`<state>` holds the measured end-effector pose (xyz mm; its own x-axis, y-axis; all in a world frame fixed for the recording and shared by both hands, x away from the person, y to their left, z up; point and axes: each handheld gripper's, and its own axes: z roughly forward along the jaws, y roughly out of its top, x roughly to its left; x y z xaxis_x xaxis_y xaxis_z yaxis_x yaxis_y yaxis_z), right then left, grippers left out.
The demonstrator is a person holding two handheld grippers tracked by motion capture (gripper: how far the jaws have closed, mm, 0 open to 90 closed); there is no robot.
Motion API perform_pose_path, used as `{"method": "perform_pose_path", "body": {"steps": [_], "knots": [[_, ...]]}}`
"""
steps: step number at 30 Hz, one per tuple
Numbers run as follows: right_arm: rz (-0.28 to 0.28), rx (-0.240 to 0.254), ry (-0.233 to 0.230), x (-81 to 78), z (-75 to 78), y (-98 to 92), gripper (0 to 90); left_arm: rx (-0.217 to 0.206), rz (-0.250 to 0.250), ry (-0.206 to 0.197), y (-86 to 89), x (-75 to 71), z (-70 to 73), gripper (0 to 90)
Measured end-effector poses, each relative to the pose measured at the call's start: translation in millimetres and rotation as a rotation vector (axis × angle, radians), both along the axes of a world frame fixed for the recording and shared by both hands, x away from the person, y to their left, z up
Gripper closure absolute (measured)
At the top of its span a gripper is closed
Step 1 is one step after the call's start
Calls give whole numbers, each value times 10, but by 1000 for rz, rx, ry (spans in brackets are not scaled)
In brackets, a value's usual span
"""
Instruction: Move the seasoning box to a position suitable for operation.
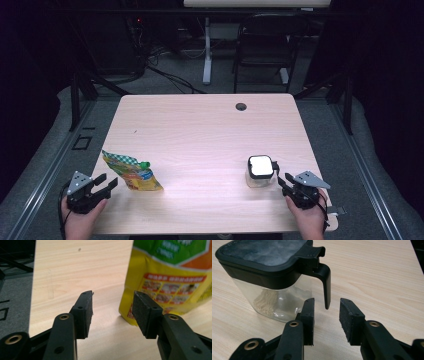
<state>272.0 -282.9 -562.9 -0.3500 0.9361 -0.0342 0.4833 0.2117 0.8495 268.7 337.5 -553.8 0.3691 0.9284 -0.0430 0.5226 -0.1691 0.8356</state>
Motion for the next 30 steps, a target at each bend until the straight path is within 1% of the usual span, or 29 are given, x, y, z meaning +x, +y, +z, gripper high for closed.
{"method": "perform_pose_path", "body": {"steps": [1, 3, 5, 7, 8, 9, 10, 11, 13, 15, 16, 18, 19, 21, 22, 23, 24, 25, 26, 27, 28, 30], "knots": [[-5, -4, -8, -8, 4, 6, 648, -1, -6, 3, -1, -5, -3, 526], [-11, -12, -9, -15, 10, 6, 642, -1, -9, -5, -5, -13, -7, 527], [-18, -12, -11, -19, 7, 3, 635, 4, -3, -10, 1, -20, 4, 502], [-19, -11, -6, -14, 6, -3, 635, -20, 4, -16, 23, -27, 16, 493], [-24, 0, -20, 2, 0, 0, 635, -46, 15, -21, 42, -35, 29, 473], [-24, 0, -20, 2, 0, 0, 635, -46, 15, -21, 42, -35, 29, 467], [-22, -5, -17, 16, 1, 3, 636, -52, 26, -21, 50, -39, 33, 463], [-18, -1, -17, 20, -3, 6, 636, -42, 49, -9, 44, -33, 35, 462], [-15, -2, -14, 30, -12, 13, 635, -42, 51, -7, 42, -31, 32, 460], [-10, -1, -6, 46, -32, 35, 636, -49, 42, -1, 37, -28, 29, 472], [-7, -12, -4, 72, -46, 61, 642, -48, 37, 3, 20, -23, 20, 481], [-10, -6, -5, 89, -56, 79, 650, -44, 32, 7, 13, -21, 17, 489], [-9, -18, -1, 101, -57, 88, 664, -40, 29, 3, 1, -19, 12, 489], [-2, -12, 1, 120, -58, 117, 677, -34, 25, -8, -11, -27, 15, 511], [3, -39, 4, 134, -50, 144, 695, -32, 27, -19, -16, -36, 21, 518], [3, -39, 4, 134, -50, 144, 695, -32, 27, -19, -16, -36, 21, 523], [-5, -72, 5, 163, -42, 171, 709, -28, 38, -20, -13, -43, 29, 526], [-5, -72, 5, 163, -42, 171, 709, -28, 38, -20, -13, -43, 29, 529], [-29, -73, 4, 208, -25, 186, 740, -35, 42, -26, 1, -48, 33, 530], [-37, -67, 3, 225, -21, 186, 747, -34, 46, -24, 7, -52, 36, 530], [-43, -55, 6, 247, -19, 181, 752, -33, 46, -22, 14, -53, 36, 531], [-46, -46, 20, 290, -26, 171, 764, -33, 51, -22, 32, -53, 23, 533]]}}
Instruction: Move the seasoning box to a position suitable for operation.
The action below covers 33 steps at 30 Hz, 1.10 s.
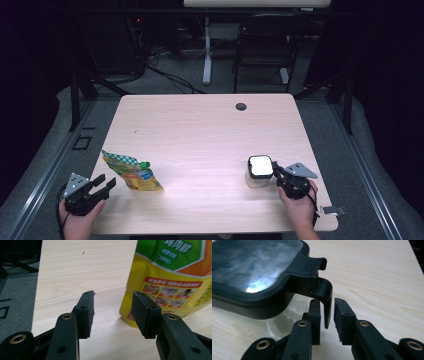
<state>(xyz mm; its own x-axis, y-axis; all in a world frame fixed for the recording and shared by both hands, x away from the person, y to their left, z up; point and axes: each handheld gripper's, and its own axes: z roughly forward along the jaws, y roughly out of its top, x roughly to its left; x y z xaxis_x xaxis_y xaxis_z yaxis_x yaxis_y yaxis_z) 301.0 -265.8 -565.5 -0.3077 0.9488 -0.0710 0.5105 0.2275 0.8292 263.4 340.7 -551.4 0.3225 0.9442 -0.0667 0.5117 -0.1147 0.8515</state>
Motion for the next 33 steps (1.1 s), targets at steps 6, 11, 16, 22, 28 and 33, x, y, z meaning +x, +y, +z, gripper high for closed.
{"method": "perform_pose_path", "body": {"steps": [6, 11, 16, 22, 28, 33], "knots": [[-21, 15, -7, 23, -27, 20, 824, -20, 22, 5, 49, 1, 2, 552], [-26, -14, -11, 19, -21, 55, 843, -18, 26, 11, 44, 7, -4, 551], [-17, 3, -8, -5, -14, 91, 855, 2, 13, 4, 13, 3, 2, 551], [-1, 18, 5, -34, -6, 154, 855, -1, 13, 4, 12, 9, -4, 551], [64, 51, 10, -100, 27, 344, 863, -3, 16, 2, 19, 9, -3, 550], [149, 26, -12, -178, 82, 589, 862, -3, 12, 8, 15, 11, -8, 553]]}}
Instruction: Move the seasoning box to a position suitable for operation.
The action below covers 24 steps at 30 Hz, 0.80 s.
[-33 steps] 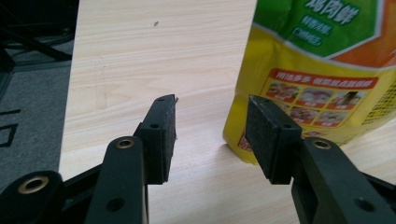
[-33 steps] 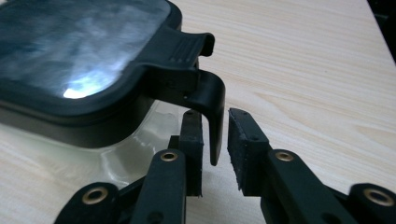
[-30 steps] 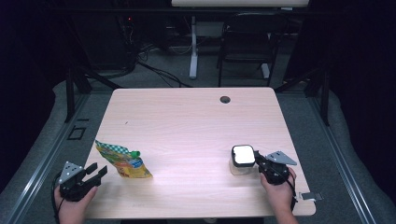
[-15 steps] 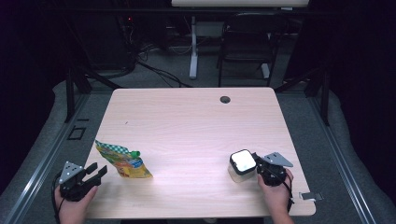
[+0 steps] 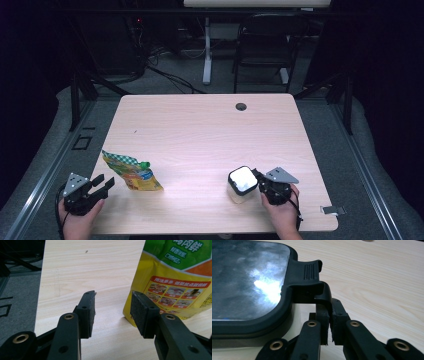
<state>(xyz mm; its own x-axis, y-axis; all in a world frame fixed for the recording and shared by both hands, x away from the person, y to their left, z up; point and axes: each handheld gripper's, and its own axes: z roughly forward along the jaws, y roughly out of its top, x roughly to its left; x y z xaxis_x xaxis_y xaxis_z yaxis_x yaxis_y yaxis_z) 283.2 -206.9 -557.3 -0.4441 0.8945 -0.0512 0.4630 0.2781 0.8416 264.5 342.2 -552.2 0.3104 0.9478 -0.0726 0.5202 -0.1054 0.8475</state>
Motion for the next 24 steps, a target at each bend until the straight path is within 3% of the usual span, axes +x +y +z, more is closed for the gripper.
{"method": "perform_pose_path", "body": {"steps": [1, 10, 16, 20, 24], "knots": [[31, -10, 0, -24, 5, 89, 862, -1, -2, -5, -9, 1, -4, 555], [104, -41, -2, -62, -60, 341, 861, 11, -6, 4, -28, 8, -12, 554], [112, -33, 9, -54, -106, 349, 860, 9, -5, 7, -32, 10, -26, 551], [115, 6, 21, -57, -108, 312, 838, 4, -2, 0, -25, 5, -24, 544], [126, -4, 35, -82, -101, 292, 830, -1, -3, 0, -15, 7, -23, 549]]}}
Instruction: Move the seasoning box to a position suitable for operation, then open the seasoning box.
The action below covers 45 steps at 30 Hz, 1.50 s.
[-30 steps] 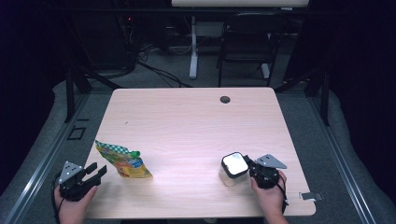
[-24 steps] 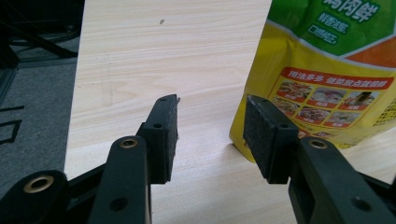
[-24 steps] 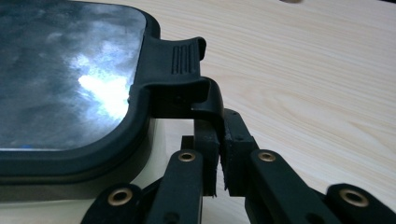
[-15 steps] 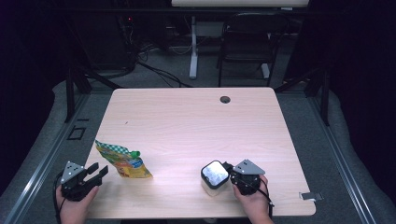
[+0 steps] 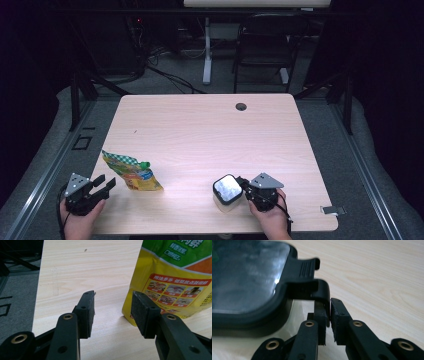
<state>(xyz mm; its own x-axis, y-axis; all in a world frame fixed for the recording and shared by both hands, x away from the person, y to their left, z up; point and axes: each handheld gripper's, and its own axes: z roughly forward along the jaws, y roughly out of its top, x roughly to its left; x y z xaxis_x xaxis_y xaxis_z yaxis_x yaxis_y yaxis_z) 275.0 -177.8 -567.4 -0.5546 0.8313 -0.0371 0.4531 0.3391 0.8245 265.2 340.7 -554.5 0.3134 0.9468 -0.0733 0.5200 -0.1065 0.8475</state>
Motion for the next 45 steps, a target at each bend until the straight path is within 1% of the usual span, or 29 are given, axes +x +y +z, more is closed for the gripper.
{"method": "perform_pose_path", "body": {"steps": [1, 4, 6, 8, 9, 10, 12, 14, 15, 16, 17, 18, 19, 22, 24, 27, 28, 29, 30, 31, 34, 35, 36, 38, 39, 42, 43, 44, 45], "knots": [[13, -20, 25, -17, 5, -32, 818, -4, -9, 2, 3, 4, -1, 558], [11, -4, 51, -45, 14, -62, 821, -9, -11, -1, -3, 3, 3, 571], [14, -14, 56, -78, 30, -75, 834, -7, -16, -2, -11, -1, 6, 576], [16, -9, 53, -93, 34, -81, 841, -2, -17, 2, -13, -4, 11, 578], [25, 3, 69, -123, 49, -95, 841, -3, -19, 1, -21, -4, 11, 578], [25, 3, 69, -123, 49, -95, 841, -1, -21, 1, -24, -4, 11, 578], [33, 17, 80, -175, 74, -89, 837, 2, -24, 4, -32, -6, 10, 578], [37, 22, 81, -204, 83, -72, 834, 3, -23, 2, -39, -5, 5, 577], [34, 27, 75, -233, 83, -50, 834, 4, -23, 8, -38, -7, 8, 577], [44, 14, 76, -267, 94, -32, 834, 1, -23, 6, -37, -7, 6, 578], [48, -2, 66, -309, 100, 1, 844, 0, -25, 9, -33, -9, 6, 580], [46, -10, 63, -325, 103, 13, 846, 0, -25, 9, -33, -9, 6, 581], [47, 1, 63, -333, 99, 25, 846, -1, -23, 9, -28, -11, 6, 583], [57, 1, 66, -348, 101, 42, 855, -8, -18, 6, -18, -17, 7, 585], [67, 12, 67, -349, 94, 51, 856, -10, -18, 6, -16, -18, 6, 586], [140, 57, 70, -329, 62, 65, 844, -11, -18, 13, -7, -16, 6, 587], [151, 59, 71, -322, 59, 96, 843, -11, -18, 15, -6, -15, 3, 590], [158, 40, 70, -320, 66, 101, 834, -12, -18, 16, -5, -15, 3, 591], [158, 40, 70, -320, 66, 101, 834, -12, -18, 16, -5, -15, 3, 591], [176, 39, 65, -327, 81, 95, 803, -12, -19, 16, -3, -18, 3, 591], [197, 48, 79, -335, 133, 37, 757, -18, -21, 20, 4, -20, 4, 594], [197, 48, 79, -335, 133, 37, 757, -18, -21, 20, 4, -20, 4, 595], [195, 44, 77, -342, 152, 18, 748, -23, -20, 21, 4, -18, 0, 595], [188, 14, 37, -372, 224, -37, 732, -22, -19, 30, 5, -17, 0, 597], [191, 13, 30, -382, 248, -56, 725, -23, -18, 29, 5, -18, 1, 597], [182, 32, 19, -399, 277, -86, 698, -26, -15, 28, 4, -21, 5, 595], [156, 17, 1, -399, 292, -113, 680, -26, -13, 27, 3, -23, 9, 594], [156, 17, 1, -399, 292, -113, 680, -26, -13, 27, 3, -23, 9, 594], [134, 23, -6, -395, 296, -125, 680, -27, -12, 31, 5, -23, 13, 594]]}}
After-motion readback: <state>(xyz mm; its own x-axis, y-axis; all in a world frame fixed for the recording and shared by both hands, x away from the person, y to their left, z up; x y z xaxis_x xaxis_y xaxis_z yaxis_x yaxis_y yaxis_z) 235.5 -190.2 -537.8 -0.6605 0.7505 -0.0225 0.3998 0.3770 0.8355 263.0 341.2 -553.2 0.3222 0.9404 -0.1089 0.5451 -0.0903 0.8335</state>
